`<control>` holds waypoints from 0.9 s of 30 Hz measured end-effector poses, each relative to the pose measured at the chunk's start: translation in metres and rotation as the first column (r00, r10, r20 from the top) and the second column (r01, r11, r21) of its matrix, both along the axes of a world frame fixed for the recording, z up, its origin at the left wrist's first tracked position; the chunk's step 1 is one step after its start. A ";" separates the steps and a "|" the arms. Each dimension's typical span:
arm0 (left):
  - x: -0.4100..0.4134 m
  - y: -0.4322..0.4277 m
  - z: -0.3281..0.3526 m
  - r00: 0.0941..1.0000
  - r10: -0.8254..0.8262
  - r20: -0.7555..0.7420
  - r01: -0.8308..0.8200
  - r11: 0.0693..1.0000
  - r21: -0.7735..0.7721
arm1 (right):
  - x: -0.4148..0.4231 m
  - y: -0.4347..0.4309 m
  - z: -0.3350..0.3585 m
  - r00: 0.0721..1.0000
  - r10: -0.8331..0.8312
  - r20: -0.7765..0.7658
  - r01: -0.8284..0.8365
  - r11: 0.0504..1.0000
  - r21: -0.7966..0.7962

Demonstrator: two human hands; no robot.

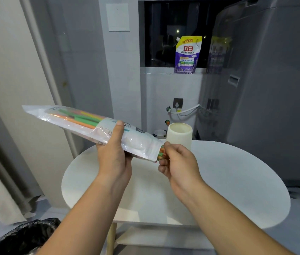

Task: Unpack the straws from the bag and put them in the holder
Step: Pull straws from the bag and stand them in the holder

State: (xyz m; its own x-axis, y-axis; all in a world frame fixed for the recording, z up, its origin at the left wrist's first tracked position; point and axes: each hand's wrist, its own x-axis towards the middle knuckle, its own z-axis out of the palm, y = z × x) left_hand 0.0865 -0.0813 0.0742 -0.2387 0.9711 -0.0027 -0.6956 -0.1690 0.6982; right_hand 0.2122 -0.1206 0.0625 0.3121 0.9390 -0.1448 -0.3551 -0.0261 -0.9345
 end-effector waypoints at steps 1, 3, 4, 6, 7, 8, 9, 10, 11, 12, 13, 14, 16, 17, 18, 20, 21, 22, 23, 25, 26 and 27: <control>-0.001 0.001 0.000 1.000 0.003 0.010 -0.003 1.000 -0.005 | 0.001 0.000 0.000 1.000 -0.007 0.005 0.007 1.000 0.012; -0.003 0.002 -0.001 0.999 0.006 0.032 -0.005 1.000 -0.015 | 0.004 0.001 0.000 0.999 -0.028 0.020 0.028 0.999 0.024; -0.003 0.001 -0.001 0.999 0.006 0.042 -0.005 1.000 -0.017 | 0.006 0.001 0.000 0.999 -0.038 0.015 0.037 0.999 0.028; -0.003 0.000 -0.001 0.998 0.000 0.055 0.001 1.000 -0.018 | 0.006 0.000 0.001 0.999 -0.041 -0.009 0.041 0.999 0.035; -0.002 0.000 -0.001 0.998 -0.004 0.058 0.005 1.000 -0.019 | 0.006 0.000 0.001 0.999 -0.036 -0.003 0.036 0.999 0.039; -0.001 -0.001 -0.001 0.998 -0.008 0.058 0.009 1.000 -0.020 | 0.006 0.000 0.001 0.999 -0.032 0.015 0.031 0.998 0.046; 0.000 -0.001 -0.001 0.999 -0.009 0.054 0.010 1.000 -0.023 | 0.006 0.000 0.000 0.999 -0.030 0.035 0.028 0.998 0.058; 0.000 -0.001 -0.002 0.999 -0.006 0.053 0.008 1.000 -0.030 | 0.007 0.001 -0.001 0.998 -0.032 0.054 0.028 0.997 0.072; -0.001 0.000 -0.003 0.998 0.001 0.058 0.001 0.999 -0.039 | 0.009 0.001 -0.001 0.997 -0.042 0.072 0.035 0.996 0.085; -0.002 0.001 -0.004 0.998 0.007 0.070 -0.003 0.999 -0.050 | 0.011 0.002 0.000 0.994 -0.058 0.091 0.049 0.994 0.094; -0.004 0.003 -0.005 0.996 0.011 0.086 -0.006 0.998 -0.060 | 0.014 0.003 0.001 0.991 -0.075 0.107 0.064 0.993 0.103; -0.006 0.004 -0.006 0.994 0.012 0.104 -0.005 0.998 -0.070 | 0.017 0.003 0.001 0.989 -0.085 0.120 0.072 0.991 0.113; -0.006 0.005 -0.008 0.991 0.004 0.134 0.008 0.996 -0.086 | 0.019 0.003 0.002 0.989 -0.078 0.128 0.061 0.989 0.133; -0.006 0.005 -0.009 0.989 -0.005 0.148 0.019 0.995 -0.093 | 0.019 0.003 0.002 0.989 -0.063 0.133 0.044 0.989 0.140; -0.005 0.006 -0.009 0.987 -0.015 0.163 0.031 0.995 -0.097 | 0.018 0.003 0.002 0.989 -0.046 0.142 0.025 0.989 0.148; -0.004 0.007 -0.009 0.982 -0.014 0.187 0.035 0.993 -0.109 | 0.018 0.003 0.003 0.986 -0.034 0.162 0.006 0.986 0.165; -0.005 0.008 -0.009 0.981 -0.009 0.194 0.031 0.993 -0.115 | 0.020 0.003 0.004 0.985 -0.041 0.166 0.011 0.984 0.179; -0.006 0.009 -0.009 0.980 -0.003 0.200 0.027 0.992 -0.120 | 0.023 0.004 0.006 0.984 -0.054 0.170 0.020 0.981 0.192; -0.007 0.010 -0.009 0.978 0.002 0.207 0.024 0.992 -0.123 | 0.026 0.005 0.007 0.982 -0.070 0.176 0.034 0.979 0.202; -0.010 0.010 -0.009 0.975 0.001 0.224 0.028 0.992 -0.126 | 0.033 0.007 0.010 0.978 -0.092 0.185 0.054 0.977 0.205; -0.009 0.010 -0.010 0.973 -0.001 0.230 0.032 0.991 -0.128 | 0.034 0.008 0.010 0.980 -0.088 0.181 0.051 0.978 0.201; -0.008 0.009 -0.010 0.972 -0.005 0.234 0.036 0.991 -0.131 | 0.034 0.008 0.010 0.982 -0.073 0.173 0.038 0.980 0.197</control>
State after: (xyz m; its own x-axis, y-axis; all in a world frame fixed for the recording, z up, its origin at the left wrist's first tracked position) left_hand 0.0782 -0.0719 0.0647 -0.1964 0.9629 -0.1853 -0.8440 -0.0698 0.5318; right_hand 0.2465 -0.1127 0.0727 0.3689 0.9242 0.0993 -0.1782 0.1752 -0.9683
